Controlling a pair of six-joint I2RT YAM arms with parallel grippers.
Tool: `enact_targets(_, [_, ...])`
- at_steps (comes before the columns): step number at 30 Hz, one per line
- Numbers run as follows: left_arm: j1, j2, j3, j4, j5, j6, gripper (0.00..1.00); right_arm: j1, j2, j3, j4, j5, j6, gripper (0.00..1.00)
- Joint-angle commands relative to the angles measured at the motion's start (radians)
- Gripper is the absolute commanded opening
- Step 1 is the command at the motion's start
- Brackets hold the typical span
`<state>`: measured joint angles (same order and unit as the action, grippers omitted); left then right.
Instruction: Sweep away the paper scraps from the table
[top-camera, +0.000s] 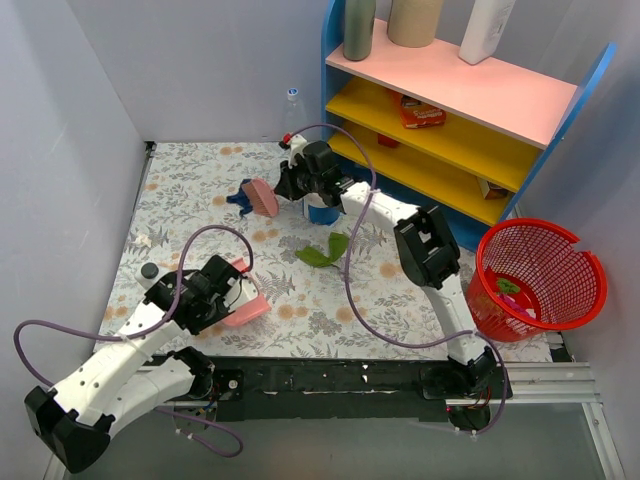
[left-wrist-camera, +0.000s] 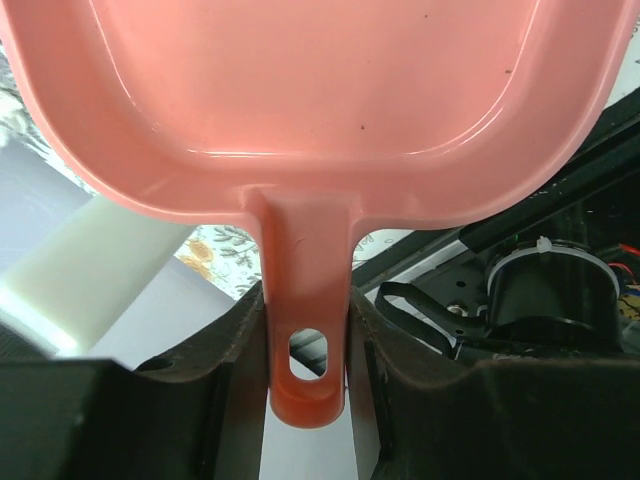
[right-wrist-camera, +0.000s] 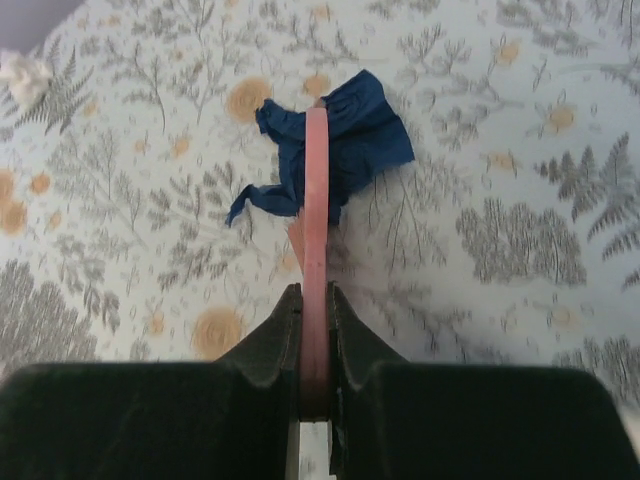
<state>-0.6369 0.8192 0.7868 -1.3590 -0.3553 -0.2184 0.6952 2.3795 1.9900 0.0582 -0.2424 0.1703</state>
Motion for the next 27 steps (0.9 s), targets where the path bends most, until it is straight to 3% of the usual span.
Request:
enact_targets(1, [0.005,0.001,0.094,-0.023,0.003,0.059,0.00,-0.006,-0.221,-0.199,-0.156,-0.023,-0.046,0.01])
enact_targets(7, [0.005,-0.011,0.111,-0.003,0.004,0.126,0.00,-0.005,-0.528,-0.480,-0.360,-0.086,-0.213,0.01])
enact_targets(10, [0.003,-0.029,0.083,0.006,0.025,0.126,0.00,-0.006,-0.684,-0.525,-0.419,-0.184,-0.285,0.01])
enact_targets(14, [0.002,-0.046,0.057,-0.011,0.056,0.110,0.00,-0.003,-0.822,-0.627,-0.239,-0.232,-0.266,0.01])
enact_targets(21, [0.002,-0.051,0.037,-0.015,0.079,0.152,0.00,0.015,-0.625,-0.513,-0.106,-0.125,-0.183,0.01])
enact_targets(27, [0.003,-0.031,-0.001,0.041,0.099,0.185,0.00,0.017,-0.493,-0.402,-0.156,-0.035,-0.229,0.01])
